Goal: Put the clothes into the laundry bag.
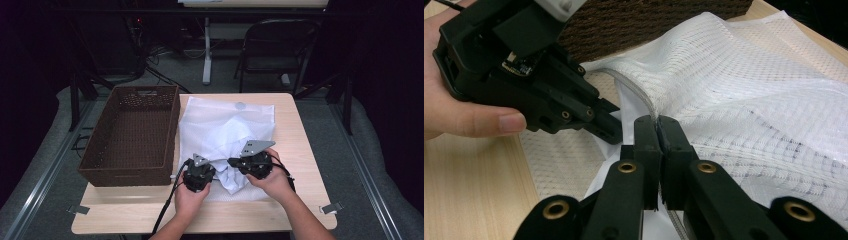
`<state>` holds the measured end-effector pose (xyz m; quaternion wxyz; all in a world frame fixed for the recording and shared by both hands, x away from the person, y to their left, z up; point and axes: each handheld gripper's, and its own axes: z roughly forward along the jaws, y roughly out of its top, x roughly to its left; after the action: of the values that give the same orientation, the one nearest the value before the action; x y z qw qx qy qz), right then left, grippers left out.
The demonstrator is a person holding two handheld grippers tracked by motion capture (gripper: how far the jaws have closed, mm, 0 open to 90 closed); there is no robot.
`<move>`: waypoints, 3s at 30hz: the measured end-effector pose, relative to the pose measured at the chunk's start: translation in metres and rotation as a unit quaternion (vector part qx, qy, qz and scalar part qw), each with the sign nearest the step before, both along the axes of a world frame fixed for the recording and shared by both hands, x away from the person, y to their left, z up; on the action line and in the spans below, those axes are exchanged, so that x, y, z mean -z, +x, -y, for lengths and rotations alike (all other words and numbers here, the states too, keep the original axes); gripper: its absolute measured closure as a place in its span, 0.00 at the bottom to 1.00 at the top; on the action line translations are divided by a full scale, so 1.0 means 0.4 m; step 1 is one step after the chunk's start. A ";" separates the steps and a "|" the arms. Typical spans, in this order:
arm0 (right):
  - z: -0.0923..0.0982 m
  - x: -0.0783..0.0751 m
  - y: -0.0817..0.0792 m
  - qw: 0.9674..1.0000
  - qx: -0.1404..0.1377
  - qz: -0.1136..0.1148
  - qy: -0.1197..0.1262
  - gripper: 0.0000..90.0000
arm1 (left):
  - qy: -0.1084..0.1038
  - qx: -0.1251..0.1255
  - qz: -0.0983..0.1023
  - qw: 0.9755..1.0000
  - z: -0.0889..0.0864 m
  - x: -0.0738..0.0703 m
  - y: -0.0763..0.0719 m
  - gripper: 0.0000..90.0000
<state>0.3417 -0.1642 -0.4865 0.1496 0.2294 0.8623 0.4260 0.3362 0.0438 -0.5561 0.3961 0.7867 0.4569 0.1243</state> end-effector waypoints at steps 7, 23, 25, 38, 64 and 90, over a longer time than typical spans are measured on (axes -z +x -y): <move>-0.005 -0.001 -0.003 1.000 -0.004 0.002 -0.001 0.98 | -0.003 0.000 0.001 1.000 0.017 -0.010 0.016 0.95; -0.019 0.000 -0.010 1.000 -0.014 0.002 -0.003 0.98 | -0.030 -0.023 -0.001 0.999 0.018 -0.008 0.043 0.95; -0.022 0.001 -0.012 1.000 -0.017 -0.001 -0.003 0.98 | -0.036 -0.029 0.000 0.999 0.018 -0.009 0.048 0.95; -0.023 0.005 -0.011 1.000 -0.016 -0.001 -0.007 0.98 | -0.034 -0.026 0.000 0.999 0.013 0.013 0.049 0.83; -0.012 0.010 -0.002 1.000 -0.008 -0.005 -0.005 0.98 | 0.005 0.005 -0.019 1.000 0.053 0.058 -0.002 0.45; -0.009 0.011 0.000 1.000 -0.005 -0.007 -0.005 0.98 | 0.007 0.022 -0.003 1.000 0.062 0.067 -0.007 0.95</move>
<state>0.3417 -0.1607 -0.4910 0.1431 0.2271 0.8666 0.4206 0.3335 0.0190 -0.5830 0.3919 0.7995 0.4400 0.1166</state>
